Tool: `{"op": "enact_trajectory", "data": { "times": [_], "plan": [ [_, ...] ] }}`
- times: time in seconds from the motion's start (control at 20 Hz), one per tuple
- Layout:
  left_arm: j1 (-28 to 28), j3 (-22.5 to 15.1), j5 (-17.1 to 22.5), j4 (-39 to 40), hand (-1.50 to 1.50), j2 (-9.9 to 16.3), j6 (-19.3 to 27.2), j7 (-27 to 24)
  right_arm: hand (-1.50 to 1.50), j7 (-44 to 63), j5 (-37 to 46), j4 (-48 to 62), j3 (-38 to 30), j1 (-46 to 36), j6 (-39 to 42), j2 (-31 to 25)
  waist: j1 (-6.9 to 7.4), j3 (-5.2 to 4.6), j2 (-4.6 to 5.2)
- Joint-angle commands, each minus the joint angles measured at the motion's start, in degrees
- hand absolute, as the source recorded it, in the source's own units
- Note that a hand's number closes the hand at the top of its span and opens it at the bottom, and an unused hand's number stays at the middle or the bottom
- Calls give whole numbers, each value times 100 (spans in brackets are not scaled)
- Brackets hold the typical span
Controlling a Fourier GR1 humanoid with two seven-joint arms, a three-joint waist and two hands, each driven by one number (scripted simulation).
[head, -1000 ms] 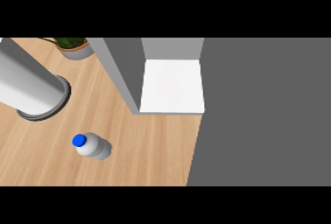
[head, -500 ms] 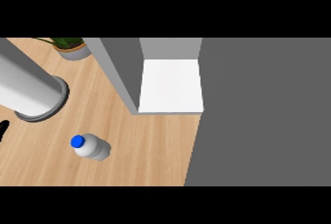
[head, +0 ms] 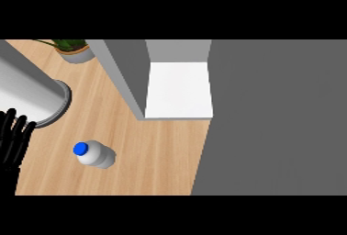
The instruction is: Pick up the bottled water, place it into the cabinet and close the cabinet
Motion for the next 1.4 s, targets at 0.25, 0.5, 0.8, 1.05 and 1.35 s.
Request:
{"op": "enact_trajectory", "data": {
  "times": [0.25,0.5,0.8,1.05,1.35],
  "plan": [
    [-180,110,-319,1723,-150,-27,-250,-1253,-150,130,689,-758,323,263,-230,-345,-41,-2,-1],
    [-137,-49,-582,2204,-150,-109,-299,-1770,-150,344,585,-811,247,4,-302,-429,6,0,1],
    [-287,-303,-821,3043,-150,-130,-182,-2327,-150,108,483,-874,266,265,-413,-658,-13,2,1],
    [-392,-193,-827,3729,-150,-107,-291,-2858,-150,168,655,-874,387,189,-524,-793,-25,0,-1],
    [-667,-191,-796,4372,-150,-22,-175,-3282,-150,213,422,-641,175,-79,-599,-782,18,3,8]
  ]
}}
